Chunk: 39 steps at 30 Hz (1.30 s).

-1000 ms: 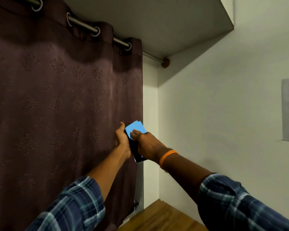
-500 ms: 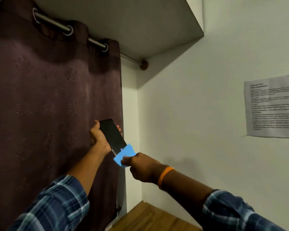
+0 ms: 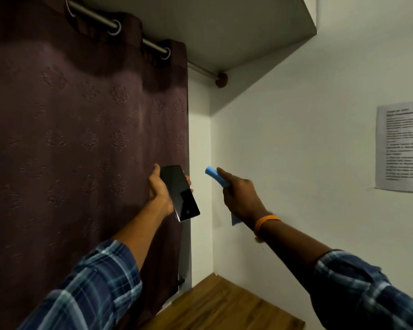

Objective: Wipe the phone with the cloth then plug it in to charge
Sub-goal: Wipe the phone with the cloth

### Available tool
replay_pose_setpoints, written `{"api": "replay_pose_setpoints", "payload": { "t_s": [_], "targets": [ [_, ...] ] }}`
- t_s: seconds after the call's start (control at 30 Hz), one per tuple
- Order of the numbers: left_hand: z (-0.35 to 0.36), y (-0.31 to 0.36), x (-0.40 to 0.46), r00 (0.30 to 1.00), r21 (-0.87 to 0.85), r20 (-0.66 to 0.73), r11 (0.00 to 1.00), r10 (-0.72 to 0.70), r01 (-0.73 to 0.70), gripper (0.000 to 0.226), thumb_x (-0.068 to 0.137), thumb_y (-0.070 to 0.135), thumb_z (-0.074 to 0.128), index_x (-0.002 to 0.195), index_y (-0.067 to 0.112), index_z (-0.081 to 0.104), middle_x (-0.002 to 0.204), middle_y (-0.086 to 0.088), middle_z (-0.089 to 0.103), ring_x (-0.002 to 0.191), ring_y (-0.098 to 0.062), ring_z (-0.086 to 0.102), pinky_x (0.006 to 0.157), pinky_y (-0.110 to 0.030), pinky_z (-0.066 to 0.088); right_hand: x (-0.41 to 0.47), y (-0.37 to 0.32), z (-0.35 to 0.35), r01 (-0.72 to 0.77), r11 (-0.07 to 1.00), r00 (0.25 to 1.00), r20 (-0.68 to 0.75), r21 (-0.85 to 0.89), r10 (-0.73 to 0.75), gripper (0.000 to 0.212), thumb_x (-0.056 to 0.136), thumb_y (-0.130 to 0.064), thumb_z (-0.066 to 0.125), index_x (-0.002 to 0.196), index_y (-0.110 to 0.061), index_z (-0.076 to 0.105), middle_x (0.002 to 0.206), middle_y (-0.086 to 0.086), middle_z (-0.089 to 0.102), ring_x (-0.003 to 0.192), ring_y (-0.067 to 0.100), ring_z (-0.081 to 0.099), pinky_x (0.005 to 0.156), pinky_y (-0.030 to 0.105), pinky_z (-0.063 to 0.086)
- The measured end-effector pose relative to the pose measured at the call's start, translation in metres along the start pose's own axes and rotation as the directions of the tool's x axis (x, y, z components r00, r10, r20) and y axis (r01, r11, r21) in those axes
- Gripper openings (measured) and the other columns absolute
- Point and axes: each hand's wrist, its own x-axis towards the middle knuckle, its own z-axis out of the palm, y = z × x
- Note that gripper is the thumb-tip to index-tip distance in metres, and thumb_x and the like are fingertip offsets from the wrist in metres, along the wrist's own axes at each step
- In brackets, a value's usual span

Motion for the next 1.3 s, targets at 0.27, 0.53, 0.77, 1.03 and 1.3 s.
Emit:
{"api": "replay_pose_setpoints", "payload": {
  "t_s": [0.27,0.53,0.77,1.03,1.3],
  "targets": [
    [0.009,-0.04,-0.024,0.999,0.051,0.03,0.998,-0.042,0.041,0.069,0.089,0.07,0.039,0.112,0.017,0.076,0.112,-0.014,0.076,0.105,-0.033,0.071,0.099,-0.049,0.053,0.029,-0.047,0.041,0.287,0.952,0.945,0.194,-0.11,-0.263,0.08,0.081,0.015,0.046,0.152,-0.02,0.036,0.158,0.011,0.036,0.146,0.027,0.036,0.121,0.037,0.03],
    [0.01,-0.028,-0.013,0.996,0.032,-0.093,0.999,0.006,-0.003,0.076,0.089,0.073,0.037,0.105,0.01,0.076,0.093,-0.011,0.08,0.083,-0.027,0.077,0.071,-0.039,0.059,0.011,-0.036,0.073,0.307,0.943,0.886,0.4,-0.129,-0.234,0.079,0.09,0.009,0.048,0.158,-0.013,0.016,0.166,0.008,0.014,0.154,0.023,0.013,0.124,0.031,0.012],
    [0.015,-0.014,0.008,0.976,0.056,-0.209,0.997,0.058,-0.047,0.082,0.089,0.074,0.04,0.128,0.006,0.065,0.124,-0.02,0.068,0.113,-0.039,0.065,0.102,-0.056,0.051,-0.008,-0.013,0.065,0.323,0.941,0.865,0.434,-0.1,-0.25,0.086,0.086,0.015,0.049,0.158,-0.021,0.018,0.166,0.0,0.016,0.153,0.018,0.014,0.122,0.029,0.014],
    [0.023,-0.017,0.004,0.997,-0.032,-0.043,0.998,0.061,-0.063,0.083,0.089,0.077,0.033,0.099,0.003,0.069,0.089,-0.019,0.07,0.074,-0.03,0.066,0.078,-0.042,0.054,-0.049,0.035,0.053,0.452,0.869,0.827,0.458,-0.201,-0.325,0.091,0.085,0.02,0.037,0.159,-0.025,0.009,0.167,-0.004,0.007,0.152,0.011,0.0,0.117,0.025,0.008],
    [0.031,0.008,0.009,0.989,-0.081,0.023,0.986,0.147,-0.145,0.087,0.09,0.077,0.027,0.105,0.002,0.069,0.086,-0.019,0.069,0.072,-0.031,0.066,0.073,-0.039,0.053,-0.065,0.068,0.024,0.511,0.833,0.75,0.585,-0.214,-0.309,0.085,0.085,0.016,0.039,0.158,-0.024,0.02,0.165,-0.005,0.018,0.153,0.016,0.013,0.122,0.029,0.02]
  ]
}}
